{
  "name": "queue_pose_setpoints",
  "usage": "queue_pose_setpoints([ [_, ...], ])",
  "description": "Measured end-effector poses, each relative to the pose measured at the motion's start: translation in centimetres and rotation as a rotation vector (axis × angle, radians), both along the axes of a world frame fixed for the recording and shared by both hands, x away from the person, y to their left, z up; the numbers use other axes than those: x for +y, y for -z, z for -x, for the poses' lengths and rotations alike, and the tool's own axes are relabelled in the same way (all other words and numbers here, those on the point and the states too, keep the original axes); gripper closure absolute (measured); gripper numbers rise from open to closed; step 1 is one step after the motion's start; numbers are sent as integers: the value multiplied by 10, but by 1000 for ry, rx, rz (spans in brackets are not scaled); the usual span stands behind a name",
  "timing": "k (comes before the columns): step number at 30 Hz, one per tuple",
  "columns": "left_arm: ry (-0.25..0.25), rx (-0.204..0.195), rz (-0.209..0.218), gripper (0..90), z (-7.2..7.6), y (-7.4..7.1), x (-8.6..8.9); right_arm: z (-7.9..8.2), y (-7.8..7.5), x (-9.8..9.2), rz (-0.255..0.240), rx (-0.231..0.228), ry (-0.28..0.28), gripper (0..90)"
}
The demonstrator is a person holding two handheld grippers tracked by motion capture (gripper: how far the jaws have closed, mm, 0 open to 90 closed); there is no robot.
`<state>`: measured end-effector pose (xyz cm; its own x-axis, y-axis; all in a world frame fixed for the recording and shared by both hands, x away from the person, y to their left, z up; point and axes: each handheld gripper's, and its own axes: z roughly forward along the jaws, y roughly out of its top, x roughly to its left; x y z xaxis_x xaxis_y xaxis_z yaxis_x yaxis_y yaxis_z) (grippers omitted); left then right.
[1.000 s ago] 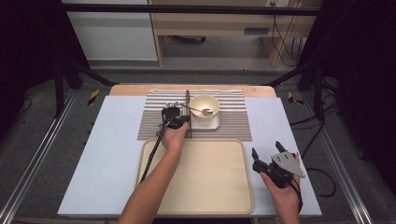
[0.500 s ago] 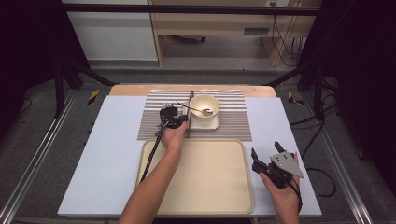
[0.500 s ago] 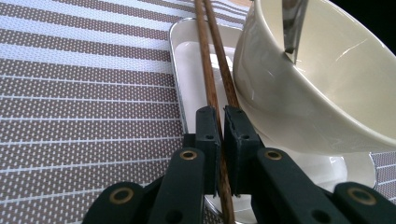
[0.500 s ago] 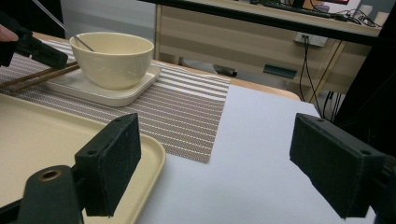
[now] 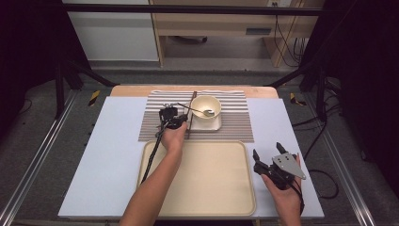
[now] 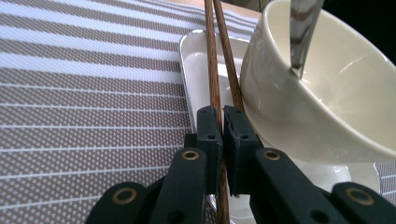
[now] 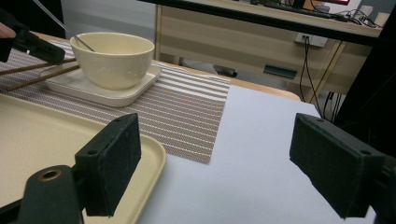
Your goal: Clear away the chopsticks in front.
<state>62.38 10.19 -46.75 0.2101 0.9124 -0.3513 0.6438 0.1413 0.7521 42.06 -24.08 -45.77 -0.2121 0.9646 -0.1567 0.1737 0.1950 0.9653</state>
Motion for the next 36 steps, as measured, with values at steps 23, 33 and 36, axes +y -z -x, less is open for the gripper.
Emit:
queue_pose_setpoints([
  [23, -19, -35, -22, 855, 8, -14, 20, 0, -1, 0, -9, -3, 4, 166],
  [33, -26, -54, -31, 855, 13, -20, 28, -1, 1, -1, -20, 23, 4, 105],
  [36, -25, -57, -33, 856, 17, -23, 31, -3, 2, -2, -36, 32, 21, 49],
])
